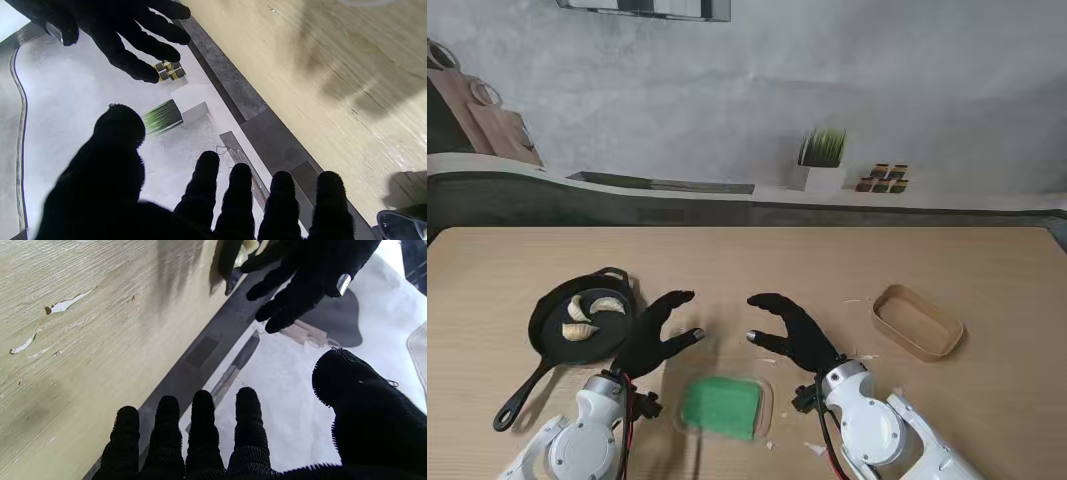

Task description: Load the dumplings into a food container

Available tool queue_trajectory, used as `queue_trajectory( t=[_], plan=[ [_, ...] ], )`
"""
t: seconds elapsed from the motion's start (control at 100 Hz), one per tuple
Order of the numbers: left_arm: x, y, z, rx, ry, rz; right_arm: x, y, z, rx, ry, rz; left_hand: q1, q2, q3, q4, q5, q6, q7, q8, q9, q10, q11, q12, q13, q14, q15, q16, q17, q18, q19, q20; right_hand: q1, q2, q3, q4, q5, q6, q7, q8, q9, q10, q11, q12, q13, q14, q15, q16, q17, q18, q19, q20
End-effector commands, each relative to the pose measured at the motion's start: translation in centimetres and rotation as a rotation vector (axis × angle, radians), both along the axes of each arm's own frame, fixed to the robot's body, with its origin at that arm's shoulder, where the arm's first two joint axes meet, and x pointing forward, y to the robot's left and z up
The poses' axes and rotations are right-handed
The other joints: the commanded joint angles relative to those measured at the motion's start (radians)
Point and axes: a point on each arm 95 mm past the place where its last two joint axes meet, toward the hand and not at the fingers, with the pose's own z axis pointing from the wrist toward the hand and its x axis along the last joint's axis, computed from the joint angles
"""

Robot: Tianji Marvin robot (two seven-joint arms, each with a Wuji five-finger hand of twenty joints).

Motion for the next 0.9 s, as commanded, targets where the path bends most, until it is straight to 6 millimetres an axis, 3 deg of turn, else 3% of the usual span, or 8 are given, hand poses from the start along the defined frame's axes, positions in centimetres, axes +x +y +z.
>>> queue_trajectory(
  t=[0.0,0.29,0.36,0.54,0.69,0.89],
  plan=[
    [-0.1,-0.4,-0.1,-0.008,0.007,-0.013,-0.3,0.5,-0.1,0.009,0.006,0.017,-0.002,0.007,-0.016,0.03,0.006,-0.024,0.005,-0.002,-0.008,0.009,-0.003,-0.007,0.001,-0.007,-0.01,-0.003,0.008,-0.016,-0.011,-0.003,0.0,-0.011,-0.019,0.023,-0.013,-0.046,-0.002,-0.019,-0.026,-0.025,0.004,0.005,0.018,-0.029,-0.013,-0.01,0.0,-0.01,0.005,-0.01],
    [-0.1,-0.5,0.0,-0.021,0.001,-0.005,-0.7,0.1,0.3,-0.014,0.002,0.036,-0.001,0.006,-0.012,0.031,0.013,-0.029,0.013,0.003,-0.011,0.009,0.008,-0.001,0.001,-0.007,-0.008,-0.002,0.009,-0.013,-0.012,0.005,0.032,-0.046,0.004,0.025,0.001,-0.025,0.008,-0.015,-0.027,-0.014,0.019,0.011,0.005,-0.021,-0.012,-0.009,-0.029,-0.02,0.001,-0.006],
    [0.0,-0.5,0.0,-0.013,-0.002,-0.007,-0.7,-0.6,0.8,-0.099,-0.053,0.018,-0.001,0.006,-0.012,0.031,0.015,-0.028,0.014,0.004,-0.01,0.01,0.009,0.0,0.001,-0.006,-0.008,-0.003,0.008,-0.012,-0.013,0.006,0.048,-0.063,0.033,0.025,0.011,0.006,0.028,-0.005,-0.032,0.004,0.115,0.049,0.013,-0.001,0.038,0.015,-0.026,-0.016,0.015,0.01],
    [-0.4,-0.4,0.6,-0.005,-0.013,-0.008,-0.5,-6.2,2.0,-0.455,-0.253,-0.069,-0.002,0.006,-0.012,0.03,0.019,-0.029,0.015,0.005,-0.01,0.011,0.01,0.0,0.0,-0.007,-0.008,-0.003,0.008,-0.012,-0.018,0.009,0.074,-0.109,0.129,0.025,0.049,0.08,0.061,0.016,0.025,0.017,0.201,0.077,0.023,0.016,0.121,0.055,-0.033,-0.014,0.015,0.022],
    [-0.6,-0.2,0.5,0.005,-0.007,-0.004,-1.4,-11.2,2.2,-0.746,-0.324,-0.155,0.001,0.004,-0.011,0.031,0.022,-0.026,0.016,0.007,-0.01,0.012,0.011,0.001,-0.003,-0.007,-0.01,-0.003,0.006,-0.01,-0.022,0.01,0.092,-0.138,0.161,0.021,0.095,0.18,0.085,0.031,0.089,0.064,0.272,0.108,0.025,0.044,0.167,0.077,-0.042,-0.008,0.013,0.026],
    [-0.7,-0.3,0.6,0.016,-0.009,-0.016,-2.4,-14.7,1.6,-0.976,-0.338,-0.237,0.001,0.003,-0.011,0.03,0.026,-0.025,0.016,0.008,-0.009,0.011,0.012,0.002,-0.002,-0.007,-0.01,-0.003,0.009,-0.009,-0.024,0.013,0.099,-0.156,0.125,0.012,0.119,0.223,0.086,0.037,0.095,0.087,0.284,0.114,0.009,0.051,0.179,0.081,-0.076,-0.022,0.002,0.026]
  ],
)
